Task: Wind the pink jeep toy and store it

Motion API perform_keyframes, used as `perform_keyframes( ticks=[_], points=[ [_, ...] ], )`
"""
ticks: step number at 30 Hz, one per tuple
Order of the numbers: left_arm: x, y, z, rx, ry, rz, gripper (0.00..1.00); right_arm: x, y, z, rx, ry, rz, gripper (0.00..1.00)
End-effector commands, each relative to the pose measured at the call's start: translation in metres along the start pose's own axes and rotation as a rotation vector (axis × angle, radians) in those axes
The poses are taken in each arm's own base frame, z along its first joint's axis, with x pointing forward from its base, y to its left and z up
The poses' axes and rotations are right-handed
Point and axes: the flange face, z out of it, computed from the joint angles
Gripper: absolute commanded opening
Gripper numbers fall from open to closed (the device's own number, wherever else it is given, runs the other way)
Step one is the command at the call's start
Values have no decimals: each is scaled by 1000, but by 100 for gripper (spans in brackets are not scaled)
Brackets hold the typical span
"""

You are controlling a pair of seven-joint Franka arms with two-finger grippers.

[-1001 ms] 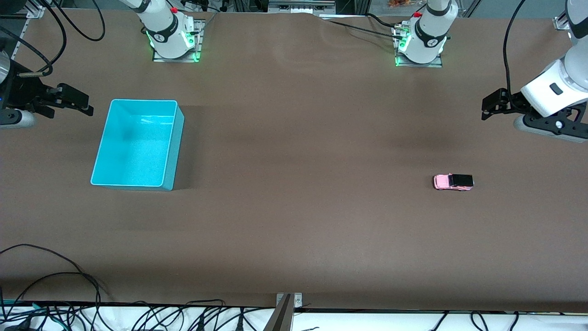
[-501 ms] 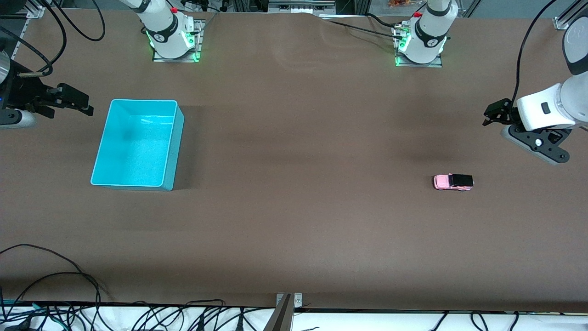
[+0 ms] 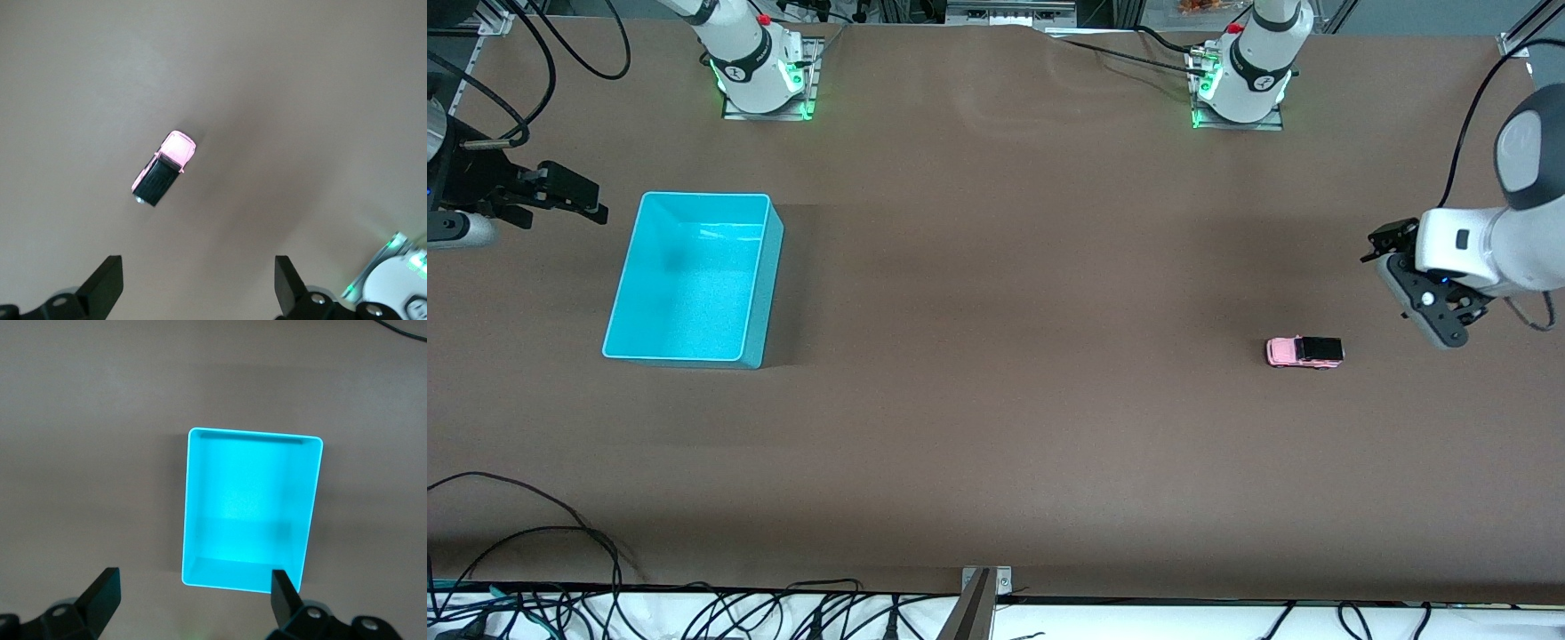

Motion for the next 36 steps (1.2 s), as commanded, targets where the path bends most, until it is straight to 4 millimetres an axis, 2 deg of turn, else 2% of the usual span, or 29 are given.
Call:
perform_keyframes(
  ticks=[1,7,19,25,36],
  points=[
    [9,-36,48,-10,12,181,100,0,-1,-8,1,5,-2,100],
    [13,-55,107,-2,-9,322,100,-1,-2,-8,2,7,-4,100],
    [10,-42,195,113,-1,510,100,-1,-2,-8,2,5,-4,100],
    [2,-44,213,207,8,602,100,0,-2,-7,1,4,-4,100],
    [-7,-49,231,196,12,598,100,-1,-2,-8,2,5,-4,100]
  ],
)
